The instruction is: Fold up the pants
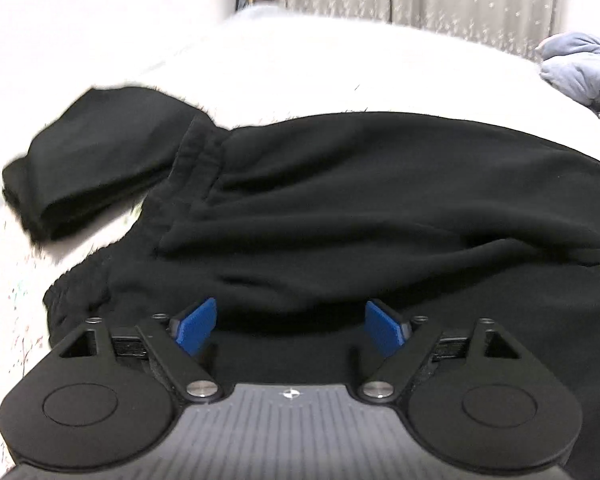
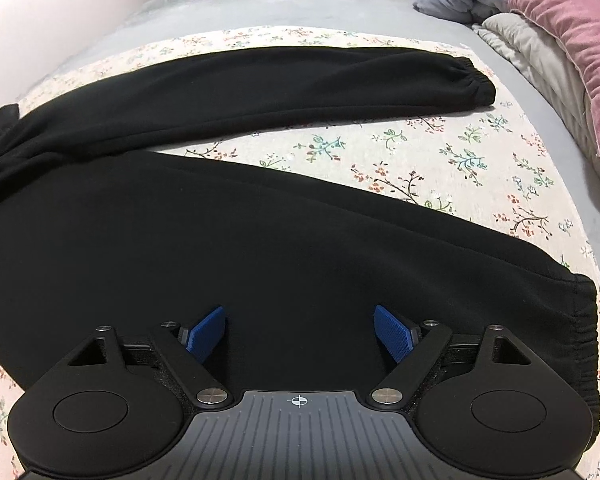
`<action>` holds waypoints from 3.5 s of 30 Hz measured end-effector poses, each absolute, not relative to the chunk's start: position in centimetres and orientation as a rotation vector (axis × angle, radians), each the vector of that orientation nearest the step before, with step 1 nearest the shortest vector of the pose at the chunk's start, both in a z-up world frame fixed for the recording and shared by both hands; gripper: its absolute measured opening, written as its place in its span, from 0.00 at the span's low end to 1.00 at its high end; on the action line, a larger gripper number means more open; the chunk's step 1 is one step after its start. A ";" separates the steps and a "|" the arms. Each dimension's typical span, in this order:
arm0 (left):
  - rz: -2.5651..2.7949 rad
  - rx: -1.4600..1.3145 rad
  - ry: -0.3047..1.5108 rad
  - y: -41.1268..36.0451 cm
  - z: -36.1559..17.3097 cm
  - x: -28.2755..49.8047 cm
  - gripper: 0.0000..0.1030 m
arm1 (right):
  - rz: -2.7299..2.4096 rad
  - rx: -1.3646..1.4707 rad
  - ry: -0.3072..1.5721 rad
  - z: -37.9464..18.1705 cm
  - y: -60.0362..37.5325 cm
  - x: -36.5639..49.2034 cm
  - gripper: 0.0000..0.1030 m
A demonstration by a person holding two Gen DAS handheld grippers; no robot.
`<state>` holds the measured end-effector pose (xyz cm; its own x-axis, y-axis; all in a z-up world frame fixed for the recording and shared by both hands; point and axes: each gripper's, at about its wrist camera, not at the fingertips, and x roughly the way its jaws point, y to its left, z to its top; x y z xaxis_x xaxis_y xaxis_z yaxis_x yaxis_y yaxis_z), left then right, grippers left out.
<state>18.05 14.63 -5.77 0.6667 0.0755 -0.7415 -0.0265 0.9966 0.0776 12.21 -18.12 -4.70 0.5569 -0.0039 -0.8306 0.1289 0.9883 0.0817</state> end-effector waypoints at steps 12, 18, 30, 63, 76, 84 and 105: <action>0.056 0.126 0.847 13.1 -7.3 22.0 0.80 | -0.091 0.126 0.968 -5.0 -17.7 12.6 0.86; 0.042 0.148 0.794 13.5 -6.3 23.1 0.82 | -0.083 0.139 0.964 -4.8 -18.5 12.9 0.86; 0.191 -0.098 0.725 24.8 -2.3 31.2 0.88 | -0.105 0.182 0.963 -4.8 -22.8 18.1 0.86; 0.165 -0.047 0.702 25.0 -3.6 38.2 0.42 | -0.504 0.231 0.767 -2.5 -39.6 39.1 0.16; 0.098 -0.144 0.540 27.6 2.5 32.6 0.41 | -0.491 0.251 0.710 4.0 -38.7 33.7 0.16; -0.113 -0.069 0.508 34.4 -0.6 22.2 0.46 | -0.281 0.268 0.430 12.2 -35.5 18.0 0.17; -0.151 -0.604 0.644 39.1 -3.1 11.9 0.84 | -0.214 0.678 0.699 0.4 -34.8 -3.2 0.70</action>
